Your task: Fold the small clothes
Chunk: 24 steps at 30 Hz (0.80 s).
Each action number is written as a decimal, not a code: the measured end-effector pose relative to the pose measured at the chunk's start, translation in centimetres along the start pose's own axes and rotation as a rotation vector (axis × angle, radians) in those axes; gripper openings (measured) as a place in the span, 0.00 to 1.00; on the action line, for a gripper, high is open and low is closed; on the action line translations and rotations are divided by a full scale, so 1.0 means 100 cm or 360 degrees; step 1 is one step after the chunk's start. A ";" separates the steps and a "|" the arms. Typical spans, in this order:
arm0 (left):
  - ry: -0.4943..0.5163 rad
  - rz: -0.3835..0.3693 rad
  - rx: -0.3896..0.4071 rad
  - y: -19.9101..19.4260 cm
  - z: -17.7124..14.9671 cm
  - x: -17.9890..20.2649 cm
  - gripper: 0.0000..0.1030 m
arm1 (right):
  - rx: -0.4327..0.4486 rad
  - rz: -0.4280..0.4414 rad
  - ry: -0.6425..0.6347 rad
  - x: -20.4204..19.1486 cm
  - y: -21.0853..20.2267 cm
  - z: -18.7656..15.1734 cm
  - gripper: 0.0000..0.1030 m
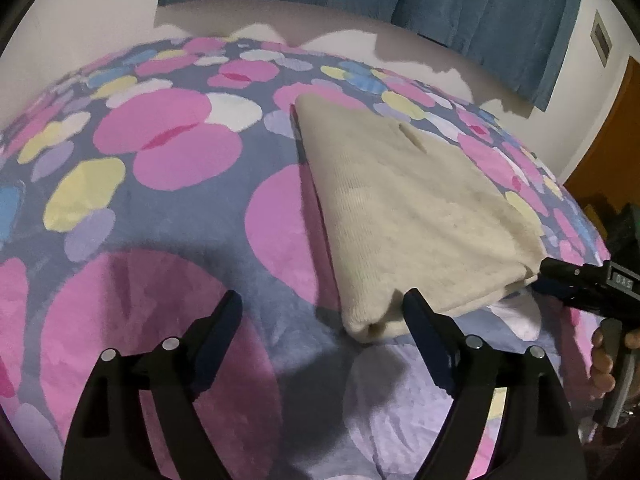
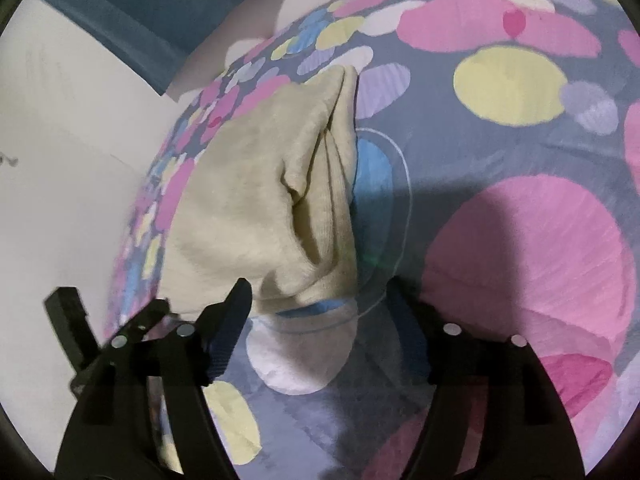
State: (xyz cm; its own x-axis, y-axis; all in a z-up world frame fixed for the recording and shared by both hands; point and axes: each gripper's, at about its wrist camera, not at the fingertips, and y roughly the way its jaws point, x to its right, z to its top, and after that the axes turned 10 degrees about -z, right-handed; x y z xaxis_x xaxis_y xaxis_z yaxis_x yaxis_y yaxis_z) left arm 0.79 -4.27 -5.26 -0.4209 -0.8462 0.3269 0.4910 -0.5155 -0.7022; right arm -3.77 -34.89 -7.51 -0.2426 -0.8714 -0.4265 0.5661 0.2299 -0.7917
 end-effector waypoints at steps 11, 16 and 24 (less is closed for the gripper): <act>0.0047 0.0126 0.0059 -0.004 0.000 0.003 0.83 | 0.0184 -0.0312 -0.0156 -0.014 -0.009 -0.002 0.78; 0.0047 0.0196 0.0085 -0.006 0.003 0.002 0.84 | 0.0250 -0.0382 -0.0230 -0.023 -0.012 -0.006 0.81; 0.0045 0.0294 0.0132 -0.010 0.004 0.003 0.84 | 0.0317 -0.0449 -0.0338 -0.037 -0.012 -0.013 0.83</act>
State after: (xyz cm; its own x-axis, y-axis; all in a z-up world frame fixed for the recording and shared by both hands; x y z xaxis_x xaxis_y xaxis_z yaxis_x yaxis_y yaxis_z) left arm 0.49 -4.09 -4.18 -0.3383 -0.9239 0.1789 0.6227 -0.3623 -0.6935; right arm -4.55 -31.41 -5.52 -0.2537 -0.9632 -0.0883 0.6471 -0.1011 -0.7557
